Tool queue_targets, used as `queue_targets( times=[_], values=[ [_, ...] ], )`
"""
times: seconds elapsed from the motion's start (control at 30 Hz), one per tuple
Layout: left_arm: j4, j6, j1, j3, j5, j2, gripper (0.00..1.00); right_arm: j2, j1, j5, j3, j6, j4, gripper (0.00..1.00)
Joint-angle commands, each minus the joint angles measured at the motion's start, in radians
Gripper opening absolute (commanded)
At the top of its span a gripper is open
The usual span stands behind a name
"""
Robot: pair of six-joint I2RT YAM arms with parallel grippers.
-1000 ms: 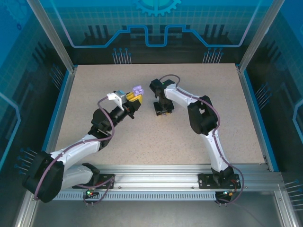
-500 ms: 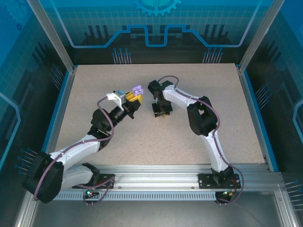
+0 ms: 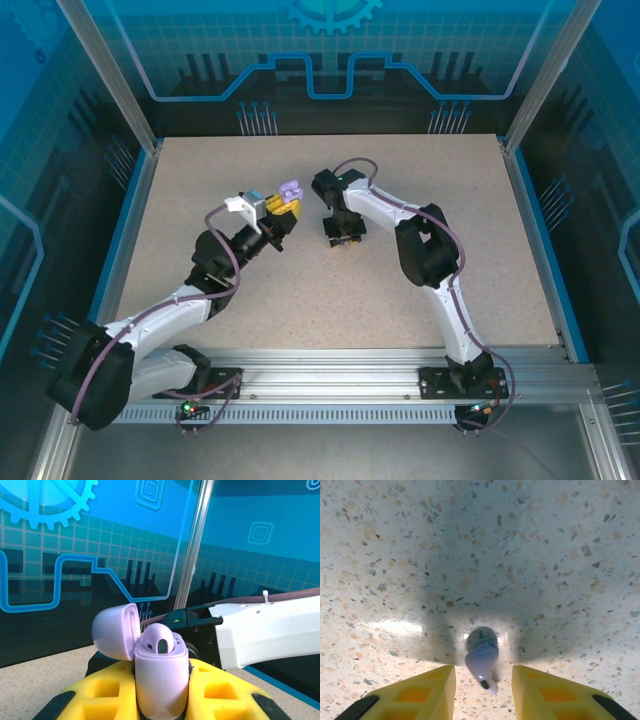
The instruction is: Insert wireless bluetooth earbuds into charging case
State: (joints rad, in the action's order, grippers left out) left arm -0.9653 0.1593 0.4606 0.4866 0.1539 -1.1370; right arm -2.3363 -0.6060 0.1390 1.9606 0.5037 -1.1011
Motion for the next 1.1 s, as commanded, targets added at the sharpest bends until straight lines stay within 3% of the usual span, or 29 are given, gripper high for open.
queue_targets(
  times=[0.0,1.07],
  values=[
    [-0.010,0.011,-0.007,0.017,-0.004,0.021,0.00,-0.020,0.011,0.022,0.020,-0.027,-0.027,0.34],
    [-0.017,0.008,-0.007,0.010,-0.006,0.017,0.00,-0.099,-0.003,0.010,0.096,0.027,-0.070,0.27]
  ],
)
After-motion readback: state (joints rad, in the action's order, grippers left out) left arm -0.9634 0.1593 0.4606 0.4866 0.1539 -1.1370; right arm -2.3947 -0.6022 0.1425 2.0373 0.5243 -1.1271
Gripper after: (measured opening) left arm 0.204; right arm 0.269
